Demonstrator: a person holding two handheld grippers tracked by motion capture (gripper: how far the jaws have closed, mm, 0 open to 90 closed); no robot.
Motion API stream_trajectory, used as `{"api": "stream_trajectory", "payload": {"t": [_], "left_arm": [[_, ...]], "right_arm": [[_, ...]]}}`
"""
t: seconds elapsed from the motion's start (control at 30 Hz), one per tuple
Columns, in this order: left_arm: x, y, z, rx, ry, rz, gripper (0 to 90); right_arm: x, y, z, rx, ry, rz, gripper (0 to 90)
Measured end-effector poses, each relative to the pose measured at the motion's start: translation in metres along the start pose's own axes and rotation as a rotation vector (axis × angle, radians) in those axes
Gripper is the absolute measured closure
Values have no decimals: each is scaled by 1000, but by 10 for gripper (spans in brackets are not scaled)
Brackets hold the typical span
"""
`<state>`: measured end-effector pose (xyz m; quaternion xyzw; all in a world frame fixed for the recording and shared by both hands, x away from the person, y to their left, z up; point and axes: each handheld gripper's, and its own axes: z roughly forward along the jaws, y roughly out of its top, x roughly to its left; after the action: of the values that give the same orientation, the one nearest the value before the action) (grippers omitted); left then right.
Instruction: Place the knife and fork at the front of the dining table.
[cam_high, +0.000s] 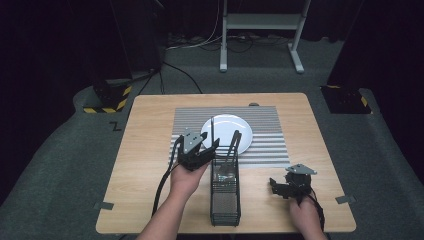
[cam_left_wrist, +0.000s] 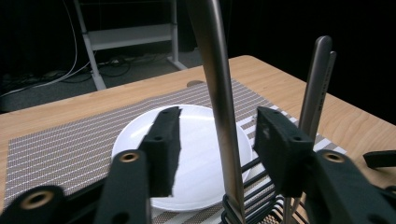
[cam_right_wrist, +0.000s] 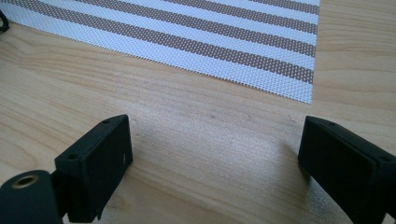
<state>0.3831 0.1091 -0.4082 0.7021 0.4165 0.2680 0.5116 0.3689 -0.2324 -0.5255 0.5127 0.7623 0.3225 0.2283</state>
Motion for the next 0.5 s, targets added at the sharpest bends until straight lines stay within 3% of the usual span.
{"api": "stream_trajectory", "payload": {"t": [0.2,0.3,0.5], "left_arm": [[-2,-5,7,27,12,-30,686],[-9,-9,6,17,30,12,754],[-14,-10,2,-5,58,-20,786]], "right_arm": [[0,0,0,0,0,2,96],[0,0,0,0,1,2,96],[0,0,0,0,1,1,96]]}}
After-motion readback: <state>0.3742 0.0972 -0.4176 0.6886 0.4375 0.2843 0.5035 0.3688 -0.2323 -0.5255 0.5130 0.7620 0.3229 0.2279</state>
